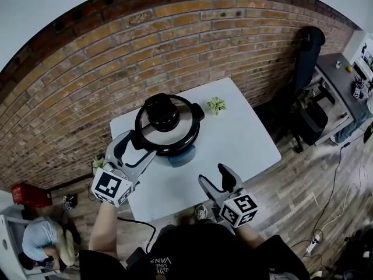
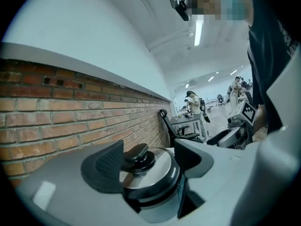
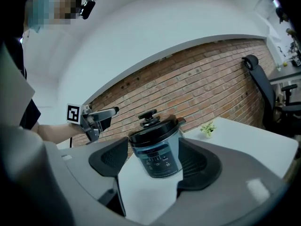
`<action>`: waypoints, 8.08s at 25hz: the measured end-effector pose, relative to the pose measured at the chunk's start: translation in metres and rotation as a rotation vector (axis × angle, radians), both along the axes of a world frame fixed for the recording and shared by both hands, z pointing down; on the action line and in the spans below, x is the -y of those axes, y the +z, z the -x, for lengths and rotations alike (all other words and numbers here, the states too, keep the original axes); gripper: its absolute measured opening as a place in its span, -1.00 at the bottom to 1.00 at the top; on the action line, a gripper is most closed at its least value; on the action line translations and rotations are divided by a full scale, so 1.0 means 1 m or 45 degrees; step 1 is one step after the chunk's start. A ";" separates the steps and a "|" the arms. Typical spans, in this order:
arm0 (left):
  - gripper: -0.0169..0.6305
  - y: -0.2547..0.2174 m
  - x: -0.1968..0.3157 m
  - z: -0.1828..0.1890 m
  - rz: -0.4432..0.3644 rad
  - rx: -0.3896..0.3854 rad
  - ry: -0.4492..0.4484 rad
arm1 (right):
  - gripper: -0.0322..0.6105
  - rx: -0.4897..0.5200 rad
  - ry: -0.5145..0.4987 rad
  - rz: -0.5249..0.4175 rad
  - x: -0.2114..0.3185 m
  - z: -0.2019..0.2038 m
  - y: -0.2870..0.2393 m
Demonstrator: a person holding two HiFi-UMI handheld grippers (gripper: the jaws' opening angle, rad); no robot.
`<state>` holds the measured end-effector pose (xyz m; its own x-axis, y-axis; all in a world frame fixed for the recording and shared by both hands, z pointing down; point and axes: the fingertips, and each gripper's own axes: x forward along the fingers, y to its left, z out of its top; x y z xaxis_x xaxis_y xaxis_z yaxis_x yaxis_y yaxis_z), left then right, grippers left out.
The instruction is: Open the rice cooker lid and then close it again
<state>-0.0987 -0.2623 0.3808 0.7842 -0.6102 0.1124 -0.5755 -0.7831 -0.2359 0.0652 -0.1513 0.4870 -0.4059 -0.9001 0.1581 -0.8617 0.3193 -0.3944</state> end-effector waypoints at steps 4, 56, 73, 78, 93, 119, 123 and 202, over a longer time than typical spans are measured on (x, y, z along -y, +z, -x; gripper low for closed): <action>0.02 -0.008 0.020 -0.020 -0.034 0.106 0.041 | 0.12 0.005 -0.052 0.011 0.007 -0.008 0.006; -0.01 0.084 0.099 -0.096 0.327 0.568 0.912 | 0.11 0.043 0.436 0.162 -0.021 -0.002 0.037; -0.03 0.079 0.092 -0.094 0.244 0.575 1.181 | 0.11 -0.019 0.529 0.213 -0.032 -0.008 0.038; -0.05 0.076 0.093 -0.096 0.280 0.557 1.116 | 0.11 -0.020 0.524 0.208 -0.029 -0.005 0.036; -0.07 0.034 0.105 -0.083 0.250 0.408 0.927 | 0.11 0.000 0.486 0.175 -0.019 -0.008 0.031; -0.07 -0.008 0.106 0.092 0.459 -0.561 0.052 | 0.10 0.002 0.264 0.103 0.017 0.026 0.008; -0.07 0.007 0.092 0.123 0.486 -0.670 -0.070 | 0.10 -0.003 0.217 0.100 0.023 0.035 0.006; -0.07 0.063 0.096 -0.093 0.257 0.491 0.877 | 0.10 0.092 0.607 0.162 -0.057 -0.026 0.032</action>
<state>-0.0053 -0.3580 0.4441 0.8597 0.0561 0.5077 0.1440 -0.9803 -0.1355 0.0907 -0.0944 0.5188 0.0325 -0.9635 0.2658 -0.8691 -0.1585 -0.4685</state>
